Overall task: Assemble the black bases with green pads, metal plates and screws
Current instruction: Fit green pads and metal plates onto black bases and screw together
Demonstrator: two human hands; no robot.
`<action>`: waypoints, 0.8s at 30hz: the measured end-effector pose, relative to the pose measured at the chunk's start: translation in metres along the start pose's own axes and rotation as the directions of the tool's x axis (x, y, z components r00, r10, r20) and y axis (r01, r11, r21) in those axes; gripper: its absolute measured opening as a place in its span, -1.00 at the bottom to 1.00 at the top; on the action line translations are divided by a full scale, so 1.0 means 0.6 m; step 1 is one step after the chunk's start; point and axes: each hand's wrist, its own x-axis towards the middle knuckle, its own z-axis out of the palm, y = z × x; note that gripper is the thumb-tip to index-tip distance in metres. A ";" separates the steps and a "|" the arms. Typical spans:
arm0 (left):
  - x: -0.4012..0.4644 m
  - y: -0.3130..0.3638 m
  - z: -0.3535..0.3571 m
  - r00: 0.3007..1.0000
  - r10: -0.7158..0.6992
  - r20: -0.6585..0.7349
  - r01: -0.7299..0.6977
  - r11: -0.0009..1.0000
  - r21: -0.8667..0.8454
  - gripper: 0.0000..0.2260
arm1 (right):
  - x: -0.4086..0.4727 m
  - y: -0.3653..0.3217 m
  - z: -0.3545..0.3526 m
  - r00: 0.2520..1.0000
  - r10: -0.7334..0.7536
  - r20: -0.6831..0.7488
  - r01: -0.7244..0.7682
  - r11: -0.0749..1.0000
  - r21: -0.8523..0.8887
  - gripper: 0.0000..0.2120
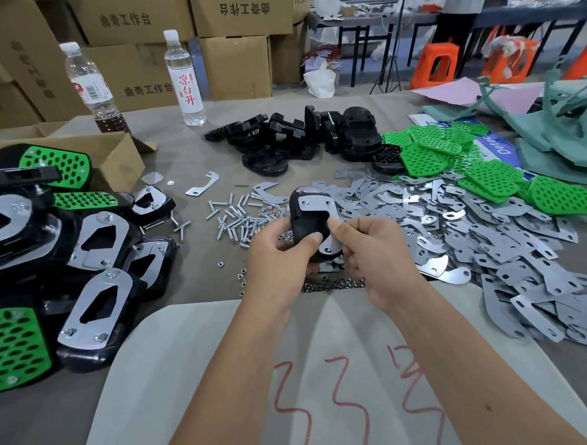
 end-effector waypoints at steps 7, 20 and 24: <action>0.005 0.003 -0.012 0.996 -0.005 0.087 0.000 0.999 0.051 -0.80 | -0.001 -0.001 -0.002 1.000 0.026 0.010 -0.026 1.000 0.006 -0.62; 0.004 0.002 -0.011 0.993 0.001 0.115 -0.008 0.998 0.058 -0.77 | -0.007 0.001 0.004 0.996 -0.057 -0.075 0.054 0.998 -0.036 -0.65; 0.004 0.004 -0.007 0.997 -0.013 0.070 0.011 1.000 0.024 -0.79 | -0.006 0.005 0.003 0.974 -0.124 -0.189 0.101 0.987 -0.126 -0.64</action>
